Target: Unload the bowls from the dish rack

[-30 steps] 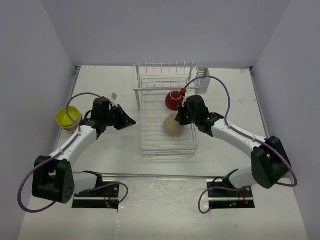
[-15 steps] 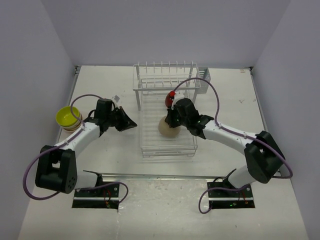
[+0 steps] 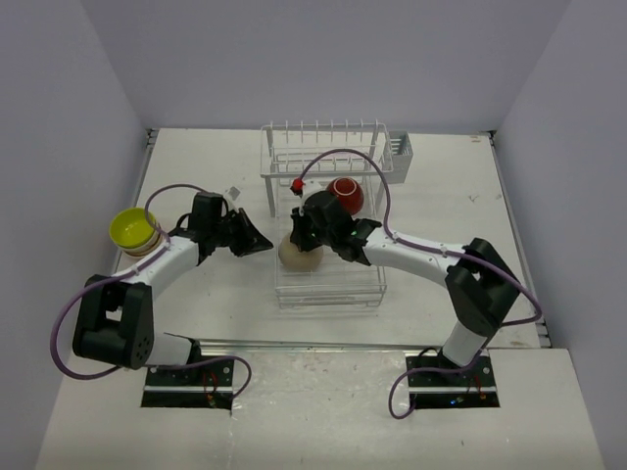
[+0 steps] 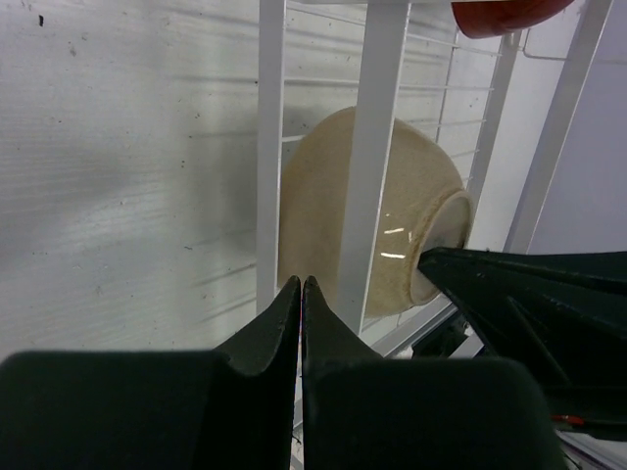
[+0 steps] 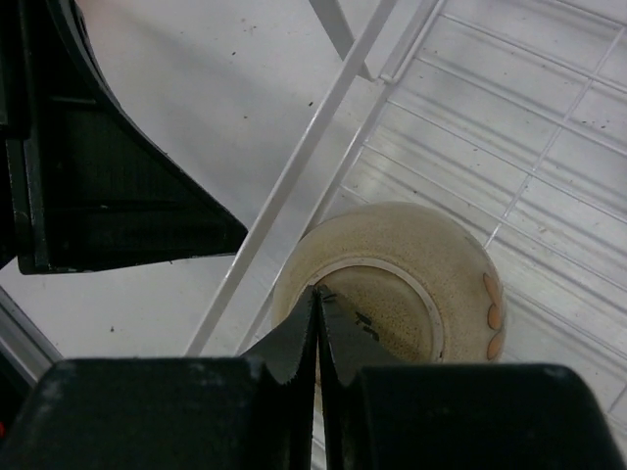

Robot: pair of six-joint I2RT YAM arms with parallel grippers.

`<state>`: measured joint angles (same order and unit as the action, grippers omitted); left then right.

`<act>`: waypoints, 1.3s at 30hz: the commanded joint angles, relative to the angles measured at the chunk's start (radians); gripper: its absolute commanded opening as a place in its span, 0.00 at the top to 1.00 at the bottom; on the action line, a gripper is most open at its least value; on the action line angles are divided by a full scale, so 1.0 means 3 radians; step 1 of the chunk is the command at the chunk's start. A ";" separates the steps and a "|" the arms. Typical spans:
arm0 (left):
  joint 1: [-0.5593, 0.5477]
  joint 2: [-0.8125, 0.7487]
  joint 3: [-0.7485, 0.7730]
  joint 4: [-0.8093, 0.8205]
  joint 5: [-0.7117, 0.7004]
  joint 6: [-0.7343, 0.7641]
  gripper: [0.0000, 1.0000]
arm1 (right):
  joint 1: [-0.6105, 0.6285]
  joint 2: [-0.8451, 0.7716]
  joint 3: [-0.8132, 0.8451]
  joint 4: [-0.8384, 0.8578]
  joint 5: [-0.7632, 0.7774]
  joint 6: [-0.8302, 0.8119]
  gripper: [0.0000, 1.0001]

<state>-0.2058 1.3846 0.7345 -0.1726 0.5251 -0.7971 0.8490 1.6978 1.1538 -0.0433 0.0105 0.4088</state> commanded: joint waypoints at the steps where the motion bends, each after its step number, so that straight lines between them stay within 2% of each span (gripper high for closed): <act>1: -0.0020 0.0012 0.0175 0.0095 0.0111 0.0085 1.00 | 0.0151 0.0068 0.0158 -0.0351 0.0128 0.0079 1.00; 5: -0.0020 -0.0003 0.0241 0.0028 0.0131 0.0070 1.00 | 0.0268 -0.0350 0.0067 -0.0581 0.0561 0.0253 1.00; 9: -0.0020 -0.0023 0.0338 -0.0104 0.0121 0.0090 1.00 | 0.0284 -0.1061 -0.0108 -0.0949 0.1048 0.0514 1.00; 11: -0.0020 -0.0029 0.0369 -0.0186 0.0116 0.0111 1.00 | 0.0284 -0.1378 -0.0083 -0.1128 0.1156 0.0570 0.92; 12: -0.0020 -0.0034 0.0389 -0.0217 0.0116 0.0116 1.00 | 0.0284 -0.1455 -0.0072 -0.1271 0.1202 0.0580 0.79; 13: -0.0020 -0.0034 0.0394 -0.0253 0.0106 0.0131 1.00 | 0.0269 -0.1552 -0.0022 -0.1323 0.1192 0.0555 0.73; 15: -0.0020 -0.0054 0.0389 -0.0294 0.0091 0.0121 1.00 | 0.0253 -0.1594 0.0045 -0.1558 0.1187 0.0560 0.50; 16: -0.0020 -0.0064 0.0379 -0.0299 0.0090 0.0085 1.00 | 0.0188 -0.1599 0.0050 -0.1609 0.1025 0.0555 0.39; 17: -0.0025 -0.0085 0.0369 -0.0304 0.0111 0.0070 1.00 | 0.0121 -0.1599 0.0025 -0.1655 0.0831 0.0575 0.20; 19: -0.0020 -0.0151 0.0374 -0.0309 0.0142 0.0014 1.00 | -0.0093 -0.1579 -0.0132 -0.1651 0.0264 0.0647 0.01; 21: -0.0020 -0.0233 0.0399 -0.0335 0.0187 -0.0032 1.00 | -0.0267 -0.1558 -0.0322 -0.1569 -0.0221 0.0728 0.01; 24: -0.0040 -0.0361 0.0471 -0.0350 0.0254 -0.0089 1.00 | -0.0309 -0.1594 -0.0461 -0.1344 -0.0484 0.0765 0.04; 28: -0.0091 -0.0499 0.0502 -0.0289 0.0331 -0.0201 1.00 | -0.0406 -0.1564 -0.0624 -0.1073 -0.0765 0.0877 0.31; 30: -0.0157 -0.0504 0.0502 -0.0207 0.0336 -0.0257 1.00 | -0.0452 -0.1502 -0.0757 -0.0961 -0.0858 0.0928 0.32; 39: -0.0423 -0.0351 0.0502 -0.0089 0.0203 -0.0385 1.00 | -0.0723 -0.1094 -0.1013 -0.0245 -0.1451 0.1010 0.13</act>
<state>-0.3145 1.2629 0.8562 -0.2413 0.5907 -0.8833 0.6525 1.3437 0.8577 -0.2348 -0.3267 0.6956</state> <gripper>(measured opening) 0.002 0.858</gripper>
